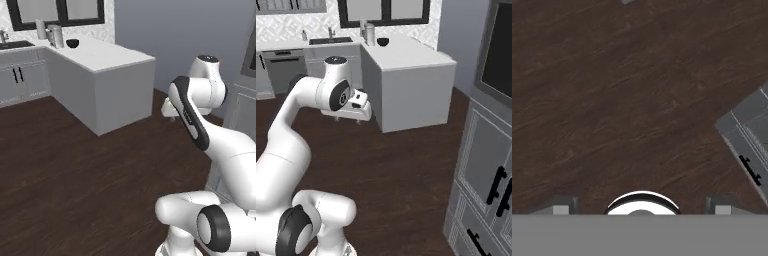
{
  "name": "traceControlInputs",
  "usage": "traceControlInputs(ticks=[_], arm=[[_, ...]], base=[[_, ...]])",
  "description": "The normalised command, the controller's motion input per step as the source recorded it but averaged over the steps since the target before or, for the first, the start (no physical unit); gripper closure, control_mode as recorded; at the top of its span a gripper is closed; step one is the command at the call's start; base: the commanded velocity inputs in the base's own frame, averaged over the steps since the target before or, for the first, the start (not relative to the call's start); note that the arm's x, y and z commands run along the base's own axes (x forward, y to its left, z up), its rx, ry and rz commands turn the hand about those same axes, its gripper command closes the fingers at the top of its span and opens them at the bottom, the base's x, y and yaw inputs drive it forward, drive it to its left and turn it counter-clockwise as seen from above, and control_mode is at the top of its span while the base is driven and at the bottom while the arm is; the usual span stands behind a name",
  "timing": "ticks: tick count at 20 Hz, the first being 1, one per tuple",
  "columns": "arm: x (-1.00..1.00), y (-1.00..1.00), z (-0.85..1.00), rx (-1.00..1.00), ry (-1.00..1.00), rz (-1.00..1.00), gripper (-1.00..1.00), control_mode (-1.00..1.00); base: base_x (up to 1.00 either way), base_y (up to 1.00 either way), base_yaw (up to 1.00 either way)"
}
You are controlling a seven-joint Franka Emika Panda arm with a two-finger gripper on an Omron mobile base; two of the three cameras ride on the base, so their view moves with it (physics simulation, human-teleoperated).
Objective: Navigate to the stove.
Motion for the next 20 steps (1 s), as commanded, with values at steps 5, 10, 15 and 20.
traceControlInputs(ticks=[5,10,15,20], arm=[[0.0,0.0,0.0,0.0,0.0,0.0,-1.0,1.0],[0.0,0.0,0.0,0.0,0.0,0.0,-1.0,1.0],[0.0,0.0,0.0,0.0,0.0,0.0,-1.0,1.0],[0.0,0.0,0.0,0.0,0.0,0.0,-1.0,1.0]], base=[[0.0,0.37,0.79],[0.0,0.34,0.82],[0.0,0.29,0.82],[0.14,0.06,0.78]])
